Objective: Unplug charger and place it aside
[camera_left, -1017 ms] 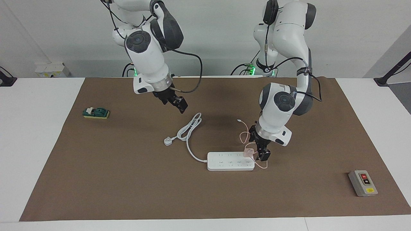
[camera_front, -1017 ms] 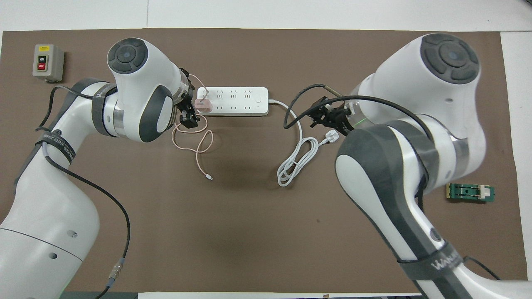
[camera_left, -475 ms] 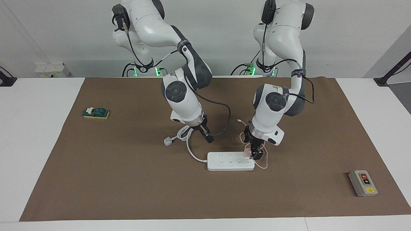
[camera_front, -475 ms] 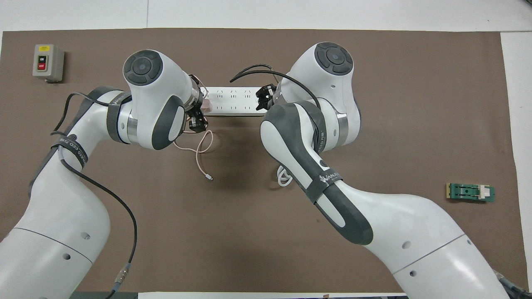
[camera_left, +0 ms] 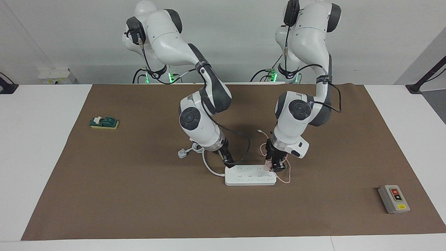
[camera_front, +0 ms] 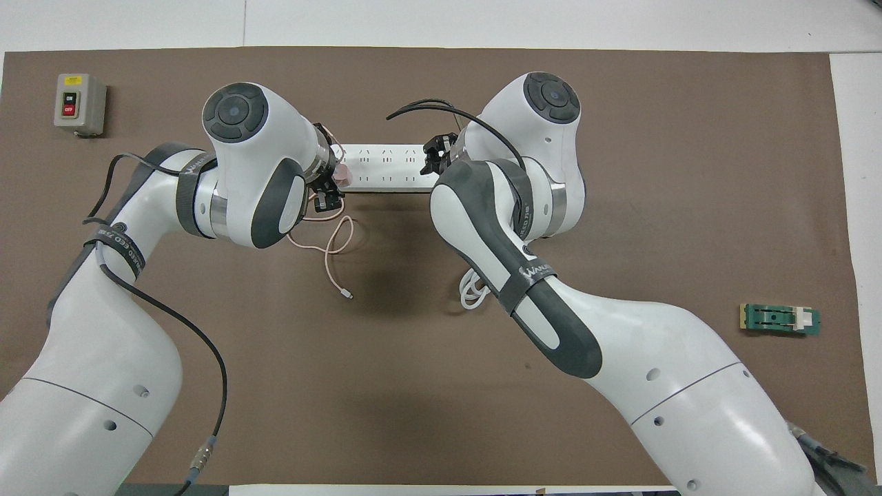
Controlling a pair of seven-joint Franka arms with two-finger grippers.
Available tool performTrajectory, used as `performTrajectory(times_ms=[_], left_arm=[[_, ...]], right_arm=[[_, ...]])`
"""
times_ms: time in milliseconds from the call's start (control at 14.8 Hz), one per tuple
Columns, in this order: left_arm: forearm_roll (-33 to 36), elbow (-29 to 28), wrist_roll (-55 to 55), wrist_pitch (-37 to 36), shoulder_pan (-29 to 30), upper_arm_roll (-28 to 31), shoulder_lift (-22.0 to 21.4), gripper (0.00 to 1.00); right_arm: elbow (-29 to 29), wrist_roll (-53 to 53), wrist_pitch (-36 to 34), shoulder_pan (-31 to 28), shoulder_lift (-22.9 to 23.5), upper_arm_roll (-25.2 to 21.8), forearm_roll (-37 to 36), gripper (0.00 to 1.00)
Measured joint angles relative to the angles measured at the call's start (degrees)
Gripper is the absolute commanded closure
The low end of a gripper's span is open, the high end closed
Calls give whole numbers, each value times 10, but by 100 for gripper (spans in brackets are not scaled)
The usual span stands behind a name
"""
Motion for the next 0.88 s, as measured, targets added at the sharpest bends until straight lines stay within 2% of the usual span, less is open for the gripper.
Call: performTrajectory(times_ms=[339, 881], left_arm=[[3, 0, 4, 1, 0, -1, 0, 99], [3, -2, 5, 2, 0, -1, -1, 100]], right_arm=[[54, 2, 26, 0, 55, 0, 0, 0], [100, 3, 33, -9, 89, -4, 0, 0]])
